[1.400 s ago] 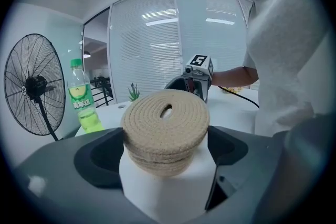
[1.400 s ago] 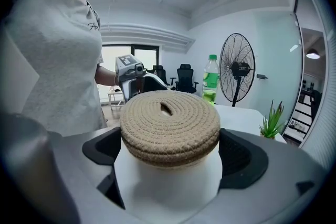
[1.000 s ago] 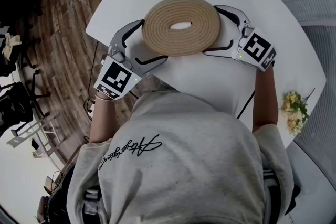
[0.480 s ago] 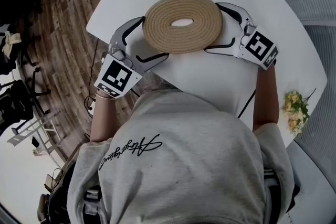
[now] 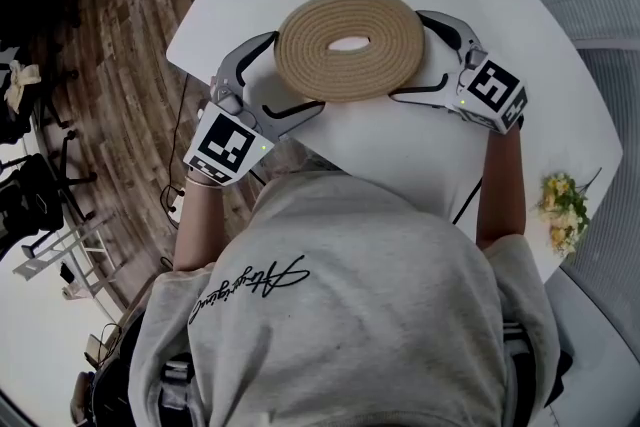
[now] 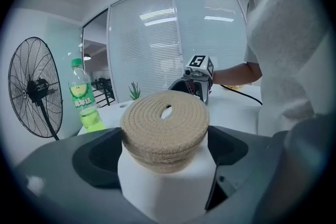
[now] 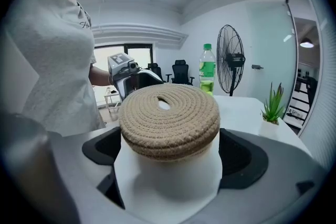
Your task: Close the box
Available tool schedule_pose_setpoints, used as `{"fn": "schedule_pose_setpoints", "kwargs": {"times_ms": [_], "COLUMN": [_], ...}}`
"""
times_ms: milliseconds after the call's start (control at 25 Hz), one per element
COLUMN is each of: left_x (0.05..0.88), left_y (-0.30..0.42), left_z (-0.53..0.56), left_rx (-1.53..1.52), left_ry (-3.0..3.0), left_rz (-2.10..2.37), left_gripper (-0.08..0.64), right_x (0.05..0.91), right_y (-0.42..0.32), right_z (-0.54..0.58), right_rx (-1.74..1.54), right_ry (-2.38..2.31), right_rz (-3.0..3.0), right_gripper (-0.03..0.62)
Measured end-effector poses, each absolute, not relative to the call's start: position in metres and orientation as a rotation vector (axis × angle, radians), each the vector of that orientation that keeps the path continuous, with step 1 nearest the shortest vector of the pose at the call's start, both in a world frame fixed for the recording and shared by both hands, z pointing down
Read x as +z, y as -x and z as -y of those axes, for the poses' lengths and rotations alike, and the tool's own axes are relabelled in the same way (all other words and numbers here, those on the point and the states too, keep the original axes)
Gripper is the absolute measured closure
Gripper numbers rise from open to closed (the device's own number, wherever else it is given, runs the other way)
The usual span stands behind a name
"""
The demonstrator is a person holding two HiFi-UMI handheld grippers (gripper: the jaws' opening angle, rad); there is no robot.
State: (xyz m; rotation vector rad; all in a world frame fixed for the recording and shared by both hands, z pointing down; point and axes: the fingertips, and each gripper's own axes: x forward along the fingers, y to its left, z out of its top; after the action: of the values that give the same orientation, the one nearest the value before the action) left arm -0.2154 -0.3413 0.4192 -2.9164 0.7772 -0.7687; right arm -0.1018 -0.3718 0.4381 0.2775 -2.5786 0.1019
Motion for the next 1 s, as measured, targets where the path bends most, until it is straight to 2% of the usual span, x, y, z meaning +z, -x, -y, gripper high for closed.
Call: {"fn": "schedule_pose_setpoints", "kwargs": {"times_ms": [1000], "left_x": [0.407], "left_y": [0.229], "left_z": [0.33], "left_rx": [-0.595], "left_ry": [2.995], "left_rz": [-0.866], "left_gripper": [0.064], "right_x": [0.439], "right_y": [0.078], "right_z": [0.35], "right_rx": [0.349], "right_ry": [-0.718], "right_rz": [2.673], "right_gripper": [0.02]}}
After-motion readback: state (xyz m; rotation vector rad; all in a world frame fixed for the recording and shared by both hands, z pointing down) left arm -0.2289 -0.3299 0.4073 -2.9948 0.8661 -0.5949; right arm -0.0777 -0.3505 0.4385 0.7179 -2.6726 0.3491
